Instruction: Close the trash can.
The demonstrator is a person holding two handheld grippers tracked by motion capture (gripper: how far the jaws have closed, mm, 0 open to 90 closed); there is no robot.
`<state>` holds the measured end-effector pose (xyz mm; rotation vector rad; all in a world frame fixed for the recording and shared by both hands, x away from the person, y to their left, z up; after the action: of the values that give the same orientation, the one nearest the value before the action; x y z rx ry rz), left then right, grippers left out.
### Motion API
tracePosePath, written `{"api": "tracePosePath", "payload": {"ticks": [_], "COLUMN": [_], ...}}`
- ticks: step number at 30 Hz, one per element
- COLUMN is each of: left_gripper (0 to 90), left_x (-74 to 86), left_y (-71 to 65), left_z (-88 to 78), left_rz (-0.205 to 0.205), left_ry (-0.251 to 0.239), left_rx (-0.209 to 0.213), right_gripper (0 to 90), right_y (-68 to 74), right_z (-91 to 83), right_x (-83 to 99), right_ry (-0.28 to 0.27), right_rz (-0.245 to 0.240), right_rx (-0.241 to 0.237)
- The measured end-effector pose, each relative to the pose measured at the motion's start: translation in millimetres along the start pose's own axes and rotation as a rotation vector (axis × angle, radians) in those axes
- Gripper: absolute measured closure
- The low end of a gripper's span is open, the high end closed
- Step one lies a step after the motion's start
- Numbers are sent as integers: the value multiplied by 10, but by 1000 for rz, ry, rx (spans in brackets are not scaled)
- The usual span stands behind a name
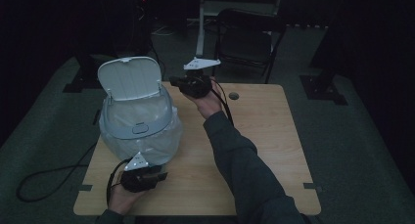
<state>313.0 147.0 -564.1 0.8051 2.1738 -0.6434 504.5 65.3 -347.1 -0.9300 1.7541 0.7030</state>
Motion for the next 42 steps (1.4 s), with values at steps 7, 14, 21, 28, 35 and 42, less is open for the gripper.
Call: {"api": "tracePosePath", "payload": {"ticks": [7, 14, 21, 28, 35, 42], "left_gripper": [598, 598, 598, 598, 598, 598], "left_x": [1, 3, 4, 4, 4, 3], "left_y": [9, 16, 27, 33, 47, 52], "left_z": [-11, -11, -15, -23, -18, -21], "left_rz": [-1, 0, 0, -1, -5, -7], "left_ry": [-3, -2, -3, -7, -7, -8], "left_rx": [-2, -3, -4, -5, -8, -8], "right_gripper": [900, 899, 899, 899, 899, 899], "right_y": [19, -4, -18, -41, -51, -61], "right_z": [89, 168, 246, 317, 317, 310], "right_x": [-80, -172, -246, -298, -319, -392], "right_ry": [0, -6, -5, -3, -15, -19], "right_rz": [-3, 20, 30, 41, 59, 59], "right_rx": [2, 6, 12, 17, -3, -3]}}
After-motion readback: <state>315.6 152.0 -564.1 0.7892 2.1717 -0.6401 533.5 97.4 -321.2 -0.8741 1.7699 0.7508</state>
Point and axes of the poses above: each handheld gripper's, and its own axes: z roughly forward along the jaws, x roughly out of its underside, y roughly to its left, the point moved 10 cm from there along z, roughly forward along the jaws, and after that the axes turned 1 degree about -z, right-handed, at the moved point
